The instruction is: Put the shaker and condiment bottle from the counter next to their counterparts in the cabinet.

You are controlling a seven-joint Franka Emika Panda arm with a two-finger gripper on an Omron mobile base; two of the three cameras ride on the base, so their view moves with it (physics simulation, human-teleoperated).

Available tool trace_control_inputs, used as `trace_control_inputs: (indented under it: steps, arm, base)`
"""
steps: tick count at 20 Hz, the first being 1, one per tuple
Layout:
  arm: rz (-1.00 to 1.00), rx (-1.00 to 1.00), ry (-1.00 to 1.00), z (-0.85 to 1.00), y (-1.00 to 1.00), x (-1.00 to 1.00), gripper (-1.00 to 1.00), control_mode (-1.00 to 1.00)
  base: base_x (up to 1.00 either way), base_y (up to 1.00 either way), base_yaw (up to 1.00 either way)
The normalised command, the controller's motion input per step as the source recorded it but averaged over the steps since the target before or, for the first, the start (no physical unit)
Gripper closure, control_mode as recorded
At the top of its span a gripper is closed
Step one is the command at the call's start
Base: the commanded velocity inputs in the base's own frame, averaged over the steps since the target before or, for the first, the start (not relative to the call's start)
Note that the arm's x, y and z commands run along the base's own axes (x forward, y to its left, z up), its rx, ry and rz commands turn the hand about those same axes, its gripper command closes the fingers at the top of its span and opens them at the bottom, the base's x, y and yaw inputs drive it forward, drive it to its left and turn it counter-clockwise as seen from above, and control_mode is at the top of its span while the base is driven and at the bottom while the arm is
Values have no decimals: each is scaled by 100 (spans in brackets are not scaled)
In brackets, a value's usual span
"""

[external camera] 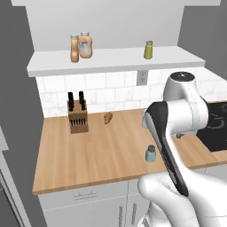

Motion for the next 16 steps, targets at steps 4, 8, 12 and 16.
trace_control_inputs:
  steps: [4, 8, 12, 16]
  arm:
    - [0, 0, 13, -16, -46, 34, -100, -100]
    - [0, 0, 7, -11, -13, 24, -100, -100]
    - [0, 0, 0, -11, 0, 0, -100, -100]
    - [-1, 0, 2, -36, 0, 0, -100, -100]
  base:
    - [0, 0, 0]
    - [0, 0, 0]
    - [0, 0, 0]
    - [0, 0, 0]
